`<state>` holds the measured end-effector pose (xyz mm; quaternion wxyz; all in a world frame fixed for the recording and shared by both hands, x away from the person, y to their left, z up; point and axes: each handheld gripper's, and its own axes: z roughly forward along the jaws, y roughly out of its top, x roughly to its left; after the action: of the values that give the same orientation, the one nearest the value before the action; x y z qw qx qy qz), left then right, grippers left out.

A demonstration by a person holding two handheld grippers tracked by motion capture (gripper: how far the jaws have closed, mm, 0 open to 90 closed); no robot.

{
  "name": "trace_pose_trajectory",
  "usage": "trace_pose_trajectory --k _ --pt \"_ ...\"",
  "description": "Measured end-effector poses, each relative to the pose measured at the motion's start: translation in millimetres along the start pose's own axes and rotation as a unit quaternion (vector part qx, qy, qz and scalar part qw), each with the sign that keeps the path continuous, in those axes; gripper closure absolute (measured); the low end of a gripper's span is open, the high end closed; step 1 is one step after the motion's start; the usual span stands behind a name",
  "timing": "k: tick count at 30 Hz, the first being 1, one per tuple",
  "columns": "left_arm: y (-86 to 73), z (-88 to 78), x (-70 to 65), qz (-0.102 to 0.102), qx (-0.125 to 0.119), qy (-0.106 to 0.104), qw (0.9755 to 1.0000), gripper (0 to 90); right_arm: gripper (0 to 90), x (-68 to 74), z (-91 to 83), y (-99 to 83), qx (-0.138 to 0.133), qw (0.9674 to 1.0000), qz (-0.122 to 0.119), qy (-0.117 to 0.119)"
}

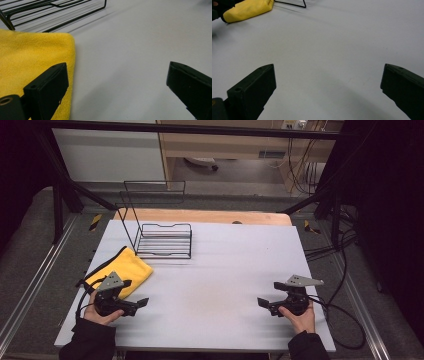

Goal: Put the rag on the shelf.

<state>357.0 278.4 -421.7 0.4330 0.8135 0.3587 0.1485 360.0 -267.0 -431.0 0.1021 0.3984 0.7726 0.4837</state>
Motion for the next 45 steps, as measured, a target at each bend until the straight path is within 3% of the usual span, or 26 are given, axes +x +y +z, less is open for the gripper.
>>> trace_pose_trajectory --k 15,23,27,29,33,35,38,45 --pt "7.9 3.3 2.0 0.0 0.01 0.015 0.9998 6.9 0.8 1.3 1.0 -0.1 0.003 1.0 0.0 -0.002" --pt "18.6 12.7 7.0 -0.015 0.027 0.035 0.9989 11.0 0.8 1.0 1.1 -0.1 0.004 1.0 -0.002 -0.003" --pt "23.3 18.8 10.8 -0.006 0.05 0.056 0.9971 18.0 0.9 1.2 1.6 -0.2 0.008 1.0 -0.001 -0.005" --pt "23.5 22.5 15.4 -0.013 0.059 0.064 0.9961 22.4 0.9 1.3 1.7 -0.4 0.007 1.0 -0.002 -0.006" --pt "17.3 26.2 23.6 -0.017 0.082 0.079 0.9933 35.0 1.0 1.5 2.4 -0.5 0.01 0.9999 -0.001 -0.007" --pt "11.8 26.7 29.5 -0.019 0.1 0.099 0.9899 39.0 1.0 1.3 2.9 -0.7 0.012 0.9999 -0.004 -0.007" --pt "8.6 26.7 33.7 -0.023 0.106 0.103 0.9887 42.1 1.0 1.4 3.5 -0.9 0.014 0.9999 -0.004 -0.009" --pt "3.1 27.3 38.8 0.006 0.116 0.119 0.9861 61.5 1.1 1.6 3.6 -1.1 0.012 0.9998 -0.004 -0.011"
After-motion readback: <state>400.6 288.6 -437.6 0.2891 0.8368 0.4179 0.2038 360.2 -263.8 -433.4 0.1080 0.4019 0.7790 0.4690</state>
